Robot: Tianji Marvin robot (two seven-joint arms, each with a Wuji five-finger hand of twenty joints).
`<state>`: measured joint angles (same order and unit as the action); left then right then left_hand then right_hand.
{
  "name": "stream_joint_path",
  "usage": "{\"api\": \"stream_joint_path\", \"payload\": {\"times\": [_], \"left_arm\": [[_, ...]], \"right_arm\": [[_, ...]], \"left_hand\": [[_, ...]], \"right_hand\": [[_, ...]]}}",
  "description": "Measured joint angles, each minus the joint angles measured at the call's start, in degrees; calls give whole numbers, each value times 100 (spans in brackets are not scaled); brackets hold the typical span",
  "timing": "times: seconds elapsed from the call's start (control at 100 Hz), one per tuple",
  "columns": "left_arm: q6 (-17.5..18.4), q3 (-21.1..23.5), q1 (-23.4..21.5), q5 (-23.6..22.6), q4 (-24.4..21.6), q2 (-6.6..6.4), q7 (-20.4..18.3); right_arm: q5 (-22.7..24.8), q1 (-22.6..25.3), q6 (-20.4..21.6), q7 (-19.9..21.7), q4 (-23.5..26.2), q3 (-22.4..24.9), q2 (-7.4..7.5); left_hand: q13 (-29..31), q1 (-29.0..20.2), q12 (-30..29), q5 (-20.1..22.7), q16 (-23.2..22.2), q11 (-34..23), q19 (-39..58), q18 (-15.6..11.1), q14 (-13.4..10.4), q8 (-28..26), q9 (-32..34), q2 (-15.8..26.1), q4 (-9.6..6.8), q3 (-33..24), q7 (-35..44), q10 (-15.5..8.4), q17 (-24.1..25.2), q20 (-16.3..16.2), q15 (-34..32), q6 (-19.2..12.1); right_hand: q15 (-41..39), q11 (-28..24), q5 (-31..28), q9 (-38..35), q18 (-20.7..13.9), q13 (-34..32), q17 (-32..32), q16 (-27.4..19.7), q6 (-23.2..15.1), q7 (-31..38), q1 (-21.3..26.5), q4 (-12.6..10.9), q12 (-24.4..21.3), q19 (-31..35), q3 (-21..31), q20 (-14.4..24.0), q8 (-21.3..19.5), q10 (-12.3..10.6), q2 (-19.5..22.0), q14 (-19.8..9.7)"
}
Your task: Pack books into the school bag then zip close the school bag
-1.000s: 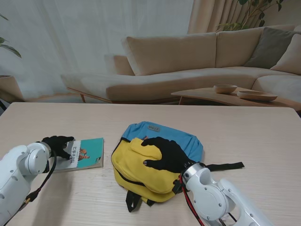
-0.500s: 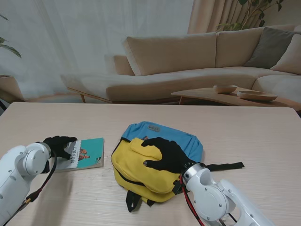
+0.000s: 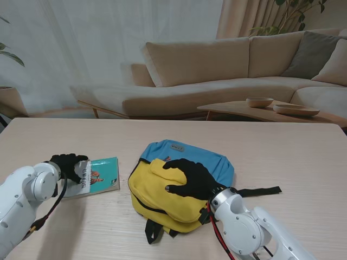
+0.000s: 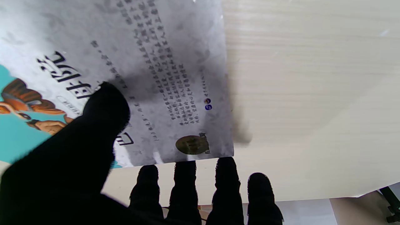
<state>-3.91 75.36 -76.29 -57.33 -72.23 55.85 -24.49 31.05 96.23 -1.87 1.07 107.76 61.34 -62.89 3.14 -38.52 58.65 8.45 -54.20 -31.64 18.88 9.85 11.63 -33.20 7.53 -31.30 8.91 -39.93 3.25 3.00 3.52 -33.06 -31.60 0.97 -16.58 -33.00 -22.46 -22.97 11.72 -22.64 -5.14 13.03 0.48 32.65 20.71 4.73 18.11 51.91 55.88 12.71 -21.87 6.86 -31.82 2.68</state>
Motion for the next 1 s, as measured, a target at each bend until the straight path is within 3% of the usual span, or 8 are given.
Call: {"api": "stream_joint_path", "payload": {"times": [0.18,0.29,0.44,0.57,0.68,0.76,0.89,1.0], "left_arm": [[8,-21,20,-28,61,16,242],[8,-12,21,-42,84,23,334],[7,28,1,-69,100,38,445],[-76,65,-58,-70,101,71,671],[-180,96,-106,-76,74,103,799],[-265,106,-140,-65,52,123,898],[-362,144,-208,-37,-5,160,1019],[-431,201,-303,-71,-103,190,1123]], "right_arm": [[-4,0,2,-8,-3,-4,0],[-11,-3,3,-15,-8,-8,0],[-17,-7,10,-30,-18,-18,-2],[-23,-17,23,-48,-38,-35,-3],[-32,-30,33,-62,-55,-44,-4],[-33,-37,41,-72,-63,-46,-5],[-37,-46,52,-91,-76,-48,-8],[-54,-56,52,-97,-84,-48,-10]], "left_hand": [[62,-326,1945,-48,-688,-61,1931,363,536,-546,497,-300,368,12,259,7,15,-151,-1773,292],[642,-471,2482,-48,-893,-121,2889,593,646,-312,1140,-467,575,150,1005,4,-164,-153,-2225,467],[1783,-476,2480,106,-1145,-485,3319,925,650,279,2090,-536,683,155,3249,-88,-626,-15,-2509,495],[2248,-581,2347,1350,-1185,-722,3424,1074,632,302,2507,-546,684,155,4224,-143,-805,66,-2695,378],[2347,-613,2339,2107,-1192,-2689,3437,1148,552,-380,2760,-615,688,199,5074,-276,-854,88,-2777,188],[2336,-670,2340,2350,-1192,-3111,3439,1159,552,-835,2956,-615,688,200,5607,-379,-838,139,-2789,-75],[1338,-766,2308,2397,-865,-3092,3439,1160,651,-1015,2666,-615,688,200,5626,-371,-446,147,-2506,-82],[704,-770,742,2397,170,-1724,3344,1140,770,-1043,1693,-650,688,63,5626,-79,-182,148,-1443,-82]], "right_hand": [[0,0,0,0,0,0,0,0,0,0,0,0,0,0,0,0,0,0,0,0],[0,0,0,1,0,0,0,0,1,0,0,0,0,0,0,0,0,0,0,0],[0,35,0,59,0,0,0,0,1,0,0,0,0,0,60,0,0,0,0,0],[0,35,0,59,-1,0,0,0,0,0,0,0,0,0,60,0,0,0,0,-1],[0,35,0,59,-1,0,0,0,0,0,0,-1,0,0,60,0,0,0,0,-1],[0,35,0,59,-1,0,0,0,1,0,0,-1,0,0,60,0,0,0,0,-1],[0,34,0,59,-1,0,0,0,1,0,0,-1,0,0,60,0,0,0,0,-1],[0,34,-1,59,-40,0,0,0,0,0,0,-1,0,0,60,0,0,0,0,-1]]}}
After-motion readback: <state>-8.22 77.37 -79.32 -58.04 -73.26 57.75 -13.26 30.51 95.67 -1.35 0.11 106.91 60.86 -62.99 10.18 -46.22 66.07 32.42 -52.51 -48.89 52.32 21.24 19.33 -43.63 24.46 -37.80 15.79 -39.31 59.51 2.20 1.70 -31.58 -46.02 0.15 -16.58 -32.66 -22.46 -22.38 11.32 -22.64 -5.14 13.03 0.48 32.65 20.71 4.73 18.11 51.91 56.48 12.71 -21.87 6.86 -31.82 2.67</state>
